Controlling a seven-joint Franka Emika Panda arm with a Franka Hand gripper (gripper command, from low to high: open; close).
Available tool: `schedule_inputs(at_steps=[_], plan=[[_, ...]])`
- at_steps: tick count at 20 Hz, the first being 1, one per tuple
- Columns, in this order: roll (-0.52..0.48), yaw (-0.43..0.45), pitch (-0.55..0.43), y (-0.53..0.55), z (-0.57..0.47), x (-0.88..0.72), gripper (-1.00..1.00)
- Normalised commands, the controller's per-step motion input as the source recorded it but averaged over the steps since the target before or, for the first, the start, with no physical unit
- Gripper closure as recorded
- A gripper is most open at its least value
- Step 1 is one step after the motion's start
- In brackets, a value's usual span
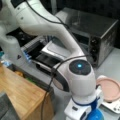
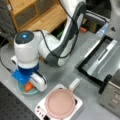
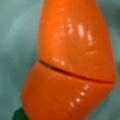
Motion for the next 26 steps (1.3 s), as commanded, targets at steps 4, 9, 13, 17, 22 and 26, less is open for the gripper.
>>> schedule_inputs(at_steps=[4, 9, 13, 17, 22, 26], plan=[[-0.177, -0.004, -0.078, 0.21, -0.28, 0.02, -1.00], [-0.169, -0.002, -0.062, 0.22, -0.38, 0.03, -1.00], [-0.162, -0.005, -0.015, 0.23, -0.41, 0.04, -1.00], [-0.163, -0.010, 0.018, 0.24, -0.41, 0.03, -1.00], [-0.148, 0.005, 0.037, 0.25, -0.42, 0.01, -1.00], [-0.136, 0.013, 0.057, 0.26, -0.41, 0.01, 1.00]])
